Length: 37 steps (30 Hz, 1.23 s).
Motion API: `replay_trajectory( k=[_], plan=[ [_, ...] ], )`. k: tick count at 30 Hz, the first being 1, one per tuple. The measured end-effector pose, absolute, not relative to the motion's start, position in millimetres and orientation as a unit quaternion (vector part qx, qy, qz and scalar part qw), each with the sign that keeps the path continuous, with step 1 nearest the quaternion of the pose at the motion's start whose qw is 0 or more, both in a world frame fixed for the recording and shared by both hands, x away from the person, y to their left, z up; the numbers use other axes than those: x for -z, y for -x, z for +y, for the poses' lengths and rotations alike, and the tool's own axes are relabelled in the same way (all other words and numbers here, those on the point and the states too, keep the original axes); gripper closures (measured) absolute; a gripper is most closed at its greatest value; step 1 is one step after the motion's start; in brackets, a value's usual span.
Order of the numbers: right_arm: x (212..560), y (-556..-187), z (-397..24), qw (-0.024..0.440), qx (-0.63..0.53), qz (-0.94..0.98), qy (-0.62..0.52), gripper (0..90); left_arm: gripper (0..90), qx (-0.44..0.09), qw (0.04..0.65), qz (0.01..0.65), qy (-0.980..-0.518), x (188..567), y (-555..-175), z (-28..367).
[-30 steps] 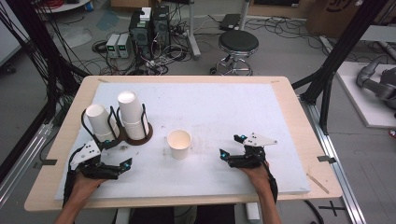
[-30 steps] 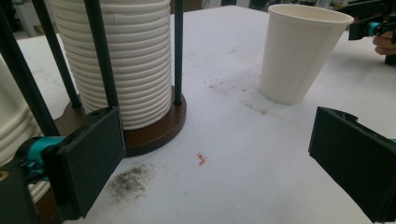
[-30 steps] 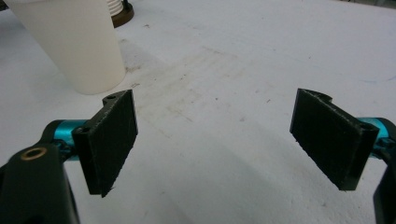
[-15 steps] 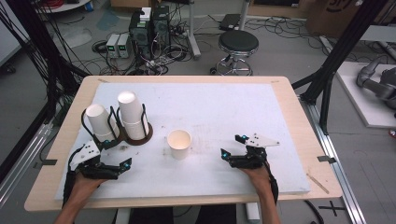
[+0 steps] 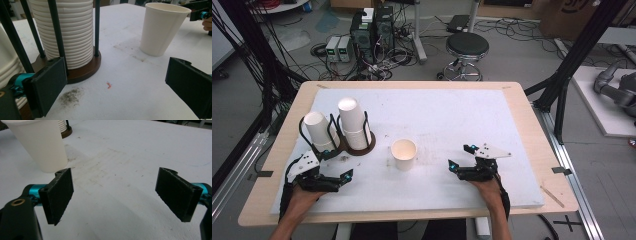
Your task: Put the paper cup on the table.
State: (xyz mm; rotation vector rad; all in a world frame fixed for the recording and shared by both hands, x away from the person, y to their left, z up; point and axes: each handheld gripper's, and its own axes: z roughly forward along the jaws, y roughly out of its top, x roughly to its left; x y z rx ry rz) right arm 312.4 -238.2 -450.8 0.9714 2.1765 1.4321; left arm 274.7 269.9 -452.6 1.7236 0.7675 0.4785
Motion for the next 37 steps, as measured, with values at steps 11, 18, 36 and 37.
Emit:
replay_trajectory(
  k=[11, 18, 36, 37],
  plan=[
    [451.0, -311.3, -238.4, 0.188, -0.510, 0.768, -0.340, 15.6, 3.7, -0.203, 0.561, 0.327, -0.733, 452.6, -275.1, 269.8],
    [451.0, -310.8, -237.6, 0.186, -0.508, 0.769, -0.340, 15.6, 3.7, -0.202, 0.562, 0.329, -0.732, 452.6, -275.2, 270.1],
    [451.2, -312.3, -238.1, 0.181, -0.508, 0.771, -0.339, 15.6, 3.7, -0.204, 0.566, 0.328, -0.728, 452.7, -274.4, 270.7],
    [451.2, -312.9, -238.2, 0.177, -0.507, 0.771, -0.341, 15.6, 3.7, -0.206, 0.566, 0.328, -0.728, 452.8, -274.0, 270.9]
  ],
)
